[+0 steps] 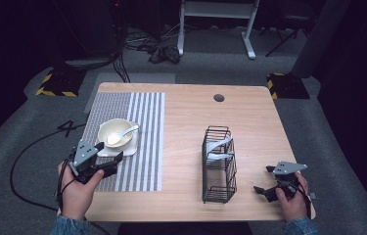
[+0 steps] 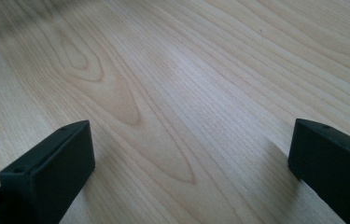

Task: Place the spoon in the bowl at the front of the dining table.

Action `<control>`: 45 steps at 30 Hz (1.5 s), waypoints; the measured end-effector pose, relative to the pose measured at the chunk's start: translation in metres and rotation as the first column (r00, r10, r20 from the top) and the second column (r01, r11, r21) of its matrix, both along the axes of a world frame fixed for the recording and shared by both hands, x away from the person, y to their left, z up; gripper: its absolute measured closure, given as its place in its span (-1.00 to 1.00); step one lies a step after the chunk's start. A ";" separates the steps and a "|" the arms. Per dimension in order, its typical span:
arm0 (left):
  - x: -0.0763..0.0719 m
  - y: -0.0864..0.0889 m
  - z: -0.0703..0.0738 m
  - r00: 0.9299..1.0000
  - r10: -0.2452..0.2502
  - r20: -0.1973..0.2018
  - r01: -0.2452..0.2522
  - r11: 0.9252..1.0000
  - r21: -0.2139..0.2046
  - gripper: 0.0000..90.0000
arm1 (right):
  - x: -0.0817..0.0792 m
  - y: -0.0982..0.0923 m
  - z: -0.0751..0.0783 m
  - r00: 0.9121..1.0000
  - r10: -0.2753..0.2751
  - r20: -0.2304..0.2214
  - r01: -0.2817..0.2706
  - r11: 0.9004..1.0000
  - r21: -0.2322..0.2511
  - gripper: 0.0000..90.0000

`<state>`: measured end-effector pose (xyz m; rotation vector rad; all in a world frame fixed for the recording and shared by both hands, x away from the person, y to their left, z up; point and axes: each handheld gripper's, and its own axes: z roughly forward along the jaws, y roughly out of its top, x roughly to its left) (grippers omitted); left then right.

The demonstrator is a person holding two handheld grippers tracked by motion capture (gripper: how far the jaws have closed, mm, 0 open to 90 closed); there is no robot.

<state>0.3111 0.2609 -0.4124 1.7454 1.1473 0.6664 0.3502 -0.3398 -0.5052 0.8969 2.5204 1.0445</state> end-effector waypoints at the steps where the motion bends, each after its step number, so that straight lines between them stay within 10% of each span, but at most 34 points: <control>1: 0.000 0.002 -0.001 1.000 -0.004 -0.004 0.004 1.000 -0.006 -0.46 | 0.000 0.000 0.000 1.000 0.000 0.000 0.000 1.000 0.000 -0.99; 45: -0.029 0.032 -0.072 0.980 0.027 -0.199 -0.005 0.994 0.112 -0.60 | 0.000 0.000 0.000 1.000 0.007 -0.001 -0.007 1.000 0.002 -0.99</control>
